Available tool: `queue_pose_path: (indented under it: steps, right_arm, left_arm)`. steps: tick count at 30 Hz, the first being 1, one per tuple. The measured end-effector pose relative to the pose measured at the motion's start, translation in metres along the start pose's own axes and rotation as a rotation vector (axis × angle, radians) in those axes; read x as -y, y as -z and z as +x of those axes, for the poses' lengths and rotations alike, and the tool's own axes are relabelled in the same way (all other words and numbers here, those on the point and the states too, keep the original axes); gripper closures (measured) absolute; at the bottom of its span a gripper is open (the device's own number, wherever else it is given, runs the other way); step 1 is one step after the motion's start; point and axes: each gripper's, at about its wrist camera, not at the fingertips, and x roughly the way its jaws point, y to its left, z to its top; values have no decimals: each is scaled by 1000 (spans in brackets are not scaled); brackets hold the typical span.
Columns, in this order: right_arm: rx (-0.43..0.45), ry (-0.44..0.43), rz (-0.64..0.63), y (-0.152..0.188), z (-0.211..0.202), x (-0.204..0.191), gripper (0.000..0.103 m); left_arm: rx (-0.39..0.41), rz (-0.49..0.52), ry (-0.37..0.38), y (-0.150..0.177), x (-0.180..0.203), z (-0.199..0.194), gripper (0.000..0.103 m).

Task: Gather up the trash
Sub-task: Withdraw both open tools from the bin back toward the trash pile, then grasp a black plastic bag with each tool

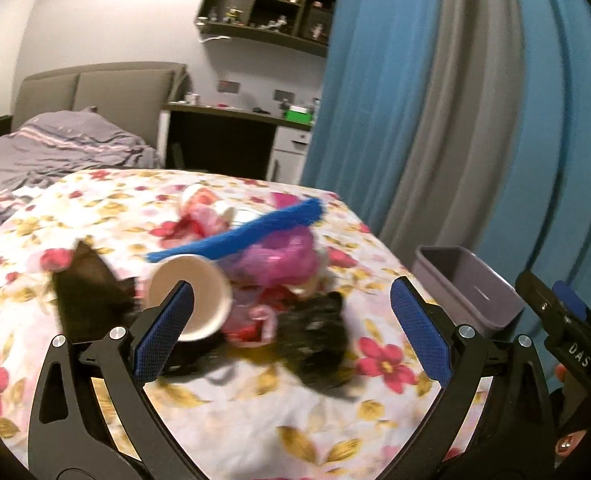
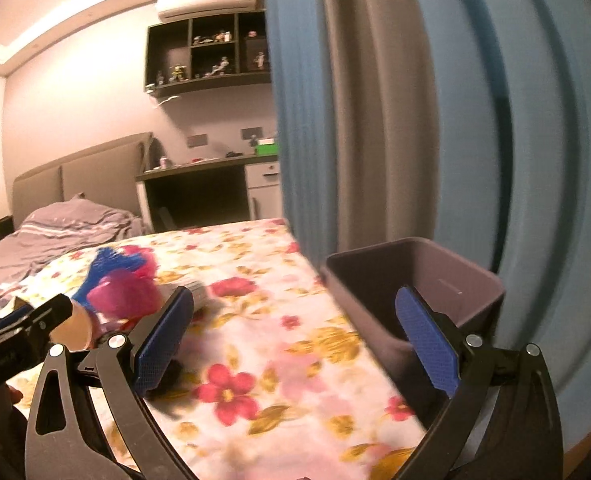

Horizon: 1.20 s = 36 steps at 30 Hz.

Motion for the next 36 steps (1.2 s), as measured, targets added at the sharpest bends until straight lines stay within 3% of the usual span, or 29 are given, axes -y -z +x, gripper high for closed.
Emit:
queue_pose_path:
  steps: [11,23,30,34,36]
  right_arm:
    - [-35,-110,-75,15,1,-62,11]
    - [-167,-201,-163,39,34,-124,23]
    - [-235,-201,-206,48,52,-139,41]
    - [-257,-211,-208,49,60,-142,61]
    - [-268,-218,-202,49,63,-140,67]
  left_arm:
    - [18,-72,-102,5,-60,-27,6]
    - [17,-131,-196,9,-116,-41,6]
    - [-22,-155,-207,10,-135,-28,6]
    - [-52,-158,-197,10,-140,-16,6]
    - [-72,-166,-187,10,-143,-9,9]
